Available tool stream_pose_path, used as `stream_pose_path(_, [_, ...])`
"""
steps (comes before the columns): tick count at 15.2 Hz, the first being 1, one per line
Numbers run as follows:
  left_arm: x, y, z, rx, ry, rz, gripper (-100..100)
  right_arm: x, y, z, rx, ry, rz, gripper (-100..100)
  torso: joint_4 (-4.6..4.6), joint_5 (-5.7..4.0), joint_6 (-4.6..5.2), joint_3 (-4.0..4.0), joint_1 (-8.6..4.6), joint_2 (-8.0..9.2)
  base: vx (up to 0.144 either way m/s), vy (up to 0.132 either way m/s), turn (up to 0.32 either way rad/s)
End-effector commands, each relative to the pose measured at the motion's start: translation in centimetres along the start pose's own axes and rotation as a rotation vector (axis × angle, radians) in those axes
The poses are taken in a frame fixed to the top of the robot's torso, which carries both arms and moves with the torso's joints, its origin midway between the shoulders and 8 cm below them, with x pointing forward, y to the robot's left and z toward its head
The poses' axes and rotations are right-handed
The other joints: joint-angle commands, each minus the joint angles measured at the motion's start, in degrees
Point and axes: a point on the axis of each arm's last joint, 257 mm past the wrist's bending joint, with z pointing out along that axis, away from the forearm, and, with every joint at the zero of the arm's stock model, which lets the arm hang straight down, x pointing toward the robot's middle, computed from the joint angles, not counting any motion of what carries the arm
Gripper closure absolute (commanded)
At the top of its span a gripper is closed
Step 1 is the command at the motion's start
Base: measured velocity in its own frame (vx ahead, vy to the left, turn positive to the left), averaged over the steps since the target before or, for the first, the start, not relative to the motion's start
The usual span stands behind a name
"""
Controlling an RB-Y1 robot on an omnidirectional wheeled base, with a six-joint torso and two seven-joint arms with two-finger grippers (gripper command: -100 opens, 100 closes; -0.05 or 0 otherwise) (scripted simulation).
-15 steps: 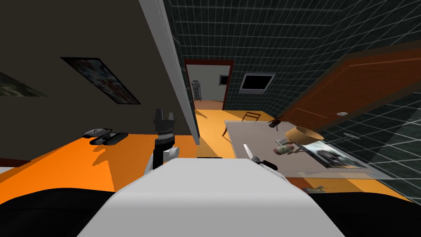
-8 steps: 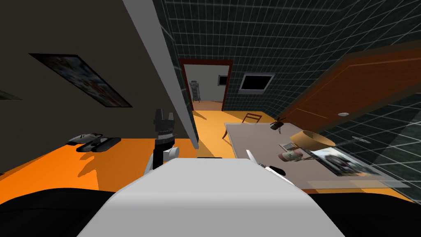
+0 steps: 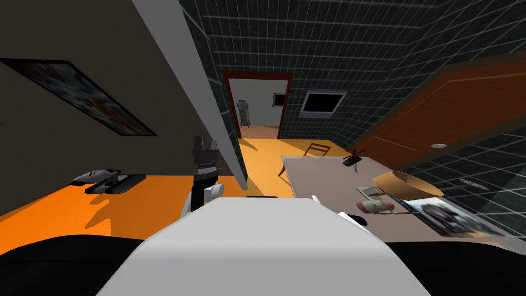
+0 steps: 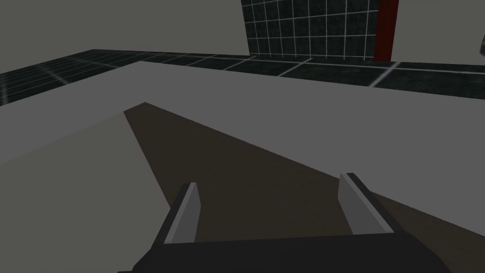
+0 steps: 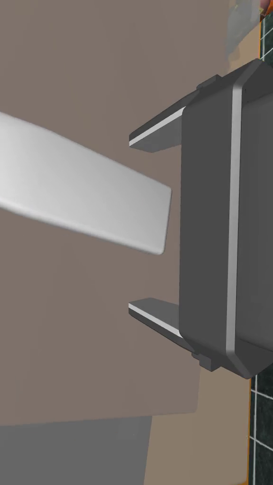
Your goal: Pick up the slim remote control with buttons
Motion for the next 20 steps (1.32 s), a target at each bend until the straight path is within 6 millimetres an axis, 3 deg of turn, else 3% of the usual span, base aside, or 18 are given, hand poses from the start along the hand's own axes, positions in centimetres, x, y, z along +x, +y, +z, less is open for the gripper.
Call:
stream_pose_path(1, [0.0,0.0,0.0,0.000,0.000,0.000,0,-2.5,-0.7,-0.2,0.045,-0.044,0.080,-100,0.00,0.00,0.00,0.00,0.00,0.00,0.179,-0.049,0.010])
stream_pose_path(6, [0.0,0.0,0.0,0.000,0.000,0.000,0,-4.9,-1.9,-0.4,0.100,-0.085,0.183,-100,-0.03,-0.01,0.00,-0.07,-0.04,-0.12,0.182,-0.043,0.010])
stream_pose_path(9, [0.0,0.0,0.0,0.000,0.000,0.000,0,-6.8,-3.9,-0.6,0.164,-0.118,0.289,-100,-0.02,-0.03,-0.01,-0.06,-0.15,-0.11,0.176,-0.076,0.013])
stream_pose_path(11, [0.0,0.0,0.0,0.000,0.000,0.000,0,-7.1,-4.5,-0.5,0.178,-0.123,0.308,-100,-0.01,-0.06,0.00,-0.02,-0.24,-0.03,0.135,-0.076,0.014])
stream_pose_path(12, [0.0,0.0,0.0,0.000,0.000,0.000,0,-6.8,-3.9,-0.6,0.165,-0.118,0.290,-100,0.00,-0.06,0.00,0.02,-0.19,0.04,0.073,-0.034,0.007])
stream_pose_path(16, [0.0,0.0,0.0,0.000,0.000,0.000,0,-5.3,-6.3,1.2,0.160,-0.100,0.279,-100,0.12,-0.04,0.04,0.35,-0.11,0.63,-0.007,-0.057,-0.056])
stream_pose_path(17, [0.0,0.0,0.0,0.000,0.000,0.000,0,-5.8,-5.9,0.7,0.165,-0.105,0.282,-100,0.14,-0.05,0.03,0.40,-0.13,0.72,-0.020,-0.038,-0.020])
stream_pose_path(18, [0.0,0.0,0.0,0.000,0.000,0.000,0,-5.7,-5.9,0.9,0.163,-0.104,0.282,100,0.15,-0.03,0.02,0.42,-0.08,0.74,-0.006,-0.014,0.002])
stream_pose_path(20, [0.0,0.0,0.0,0.000,0.000,0.000,0,-5.7,-6.0,0.9,0.163,-0.104,0.282,100,0.15,-0.01,0.01,0.40,0.03,0.71,-0.001,-0.003,0.000])
